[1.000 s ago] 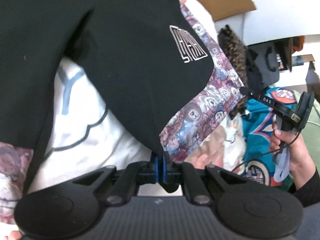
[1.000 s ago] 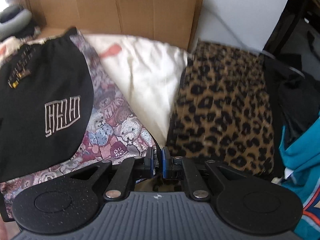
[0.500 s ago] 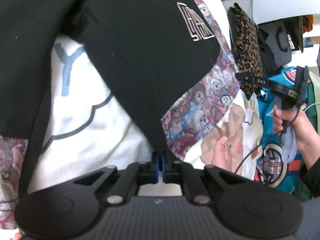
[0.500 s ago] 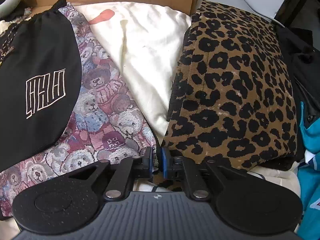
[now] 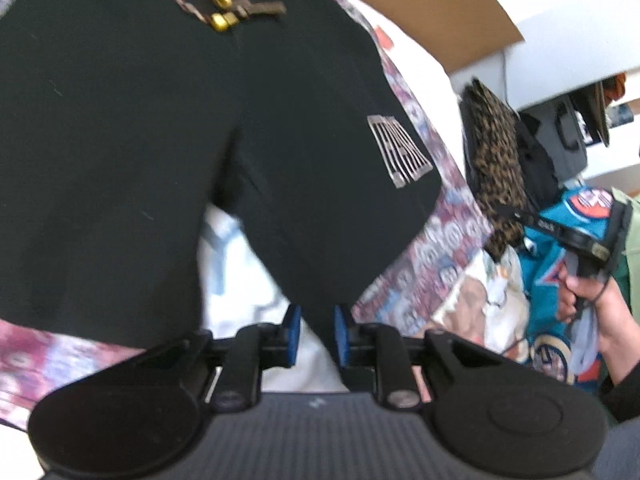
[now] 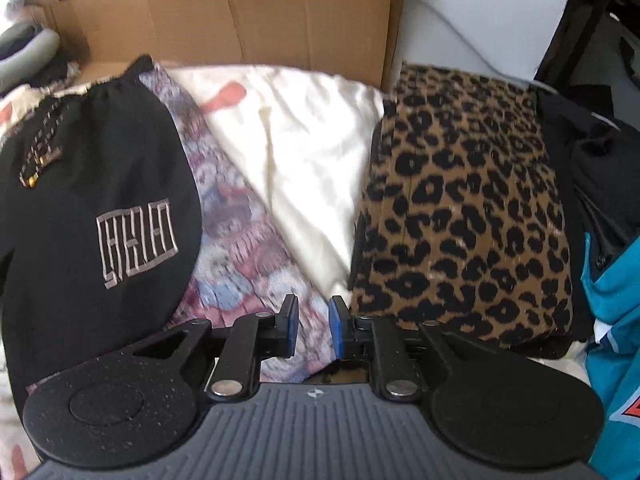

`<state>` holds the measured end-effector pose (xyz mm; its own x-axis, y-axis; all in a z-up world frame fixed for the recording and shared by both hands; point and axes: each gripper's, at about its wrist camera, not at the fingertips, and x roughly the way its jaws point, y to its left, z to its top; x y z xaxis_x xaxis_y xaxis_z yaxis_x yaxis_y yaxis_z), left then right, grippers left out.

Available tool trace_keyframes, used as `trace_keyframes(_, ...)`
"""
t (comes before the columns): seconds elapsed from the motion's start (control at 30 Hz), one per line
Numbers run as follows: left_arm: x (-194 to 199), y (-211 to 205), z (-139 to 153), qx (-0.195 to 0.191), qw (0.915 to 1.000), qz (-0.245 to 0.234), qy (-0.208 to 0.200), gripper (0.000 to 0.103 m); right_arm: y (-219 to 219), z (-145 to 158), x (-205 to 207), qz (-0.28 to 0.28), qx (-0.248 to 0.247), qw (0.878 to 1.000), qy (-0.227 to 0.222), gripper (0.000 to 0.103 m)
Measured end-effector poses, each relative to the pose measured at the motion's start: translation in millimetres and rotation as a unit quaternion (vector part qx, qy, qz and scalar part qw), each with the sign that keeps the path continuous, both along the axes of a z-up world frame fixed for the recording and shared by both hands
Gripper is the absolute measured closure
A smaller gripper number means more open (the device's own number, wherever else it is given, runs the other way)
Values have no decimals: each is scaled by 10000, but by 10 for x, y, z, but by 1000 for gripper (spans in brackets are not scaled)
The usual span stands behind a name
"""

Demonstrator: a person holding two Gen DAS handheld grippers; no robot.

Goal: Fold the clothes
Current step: 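Open both grippers and release the pants flat on the duvet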

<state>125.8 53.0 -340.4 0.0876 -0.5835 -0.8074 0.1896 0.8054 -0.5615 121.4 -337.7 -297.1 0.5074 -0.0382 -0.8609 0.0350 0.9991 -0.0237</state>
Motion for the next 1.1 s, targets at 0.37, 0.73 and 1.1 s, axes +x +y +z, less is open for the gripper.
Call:
trace_keyframes(0.37, 26, 953, 241, 913, 9902, 962, -449, 82, 572, 205, 81, 457, 775, 9955, -305, 84)
trace_keyframes(0.73, -283, 1722, 158, 1656, 9684, 1774, -571, 77, 1361, 182, 92, 1213, 1235, 9847, -175, 84)
trace_keyframes(1.1, -331, 2297, 60, 2731, 9358, 2049, -881, 62, 1884, 173, 57, 1761, 1642, 9706, 8, 84)
